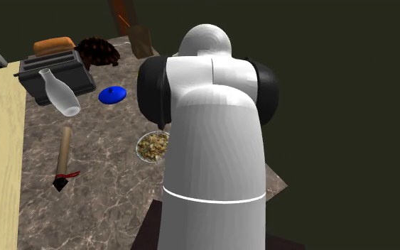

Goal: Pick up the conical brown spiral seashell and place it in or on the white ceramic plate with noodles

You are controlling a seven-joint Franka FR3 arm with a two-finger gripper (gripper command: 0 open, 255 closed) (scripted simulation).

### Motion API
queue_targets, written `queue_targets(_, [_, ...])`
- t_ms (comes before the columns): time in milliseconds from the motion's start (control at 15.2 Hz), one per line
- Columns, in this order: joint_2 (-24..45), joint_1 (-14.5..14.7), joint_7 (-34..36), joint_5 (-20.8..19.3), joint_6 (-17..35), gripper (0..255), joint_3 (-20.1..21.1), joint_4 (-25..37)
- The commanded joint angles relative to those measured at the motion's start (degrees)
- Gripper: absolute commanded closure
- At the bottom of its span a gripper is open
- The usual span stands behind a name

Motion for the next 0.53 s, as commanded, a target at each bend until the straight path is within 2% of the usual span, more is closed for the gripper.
queue_targets(0, [0.62, 0.14, 0.04, 0.00, 1.30, 0, 0.00, -0.65])
queue_targets(462, [1.29, 0.23, 0.05, -0.02, 2.11, 0, -0.01, -0.79])
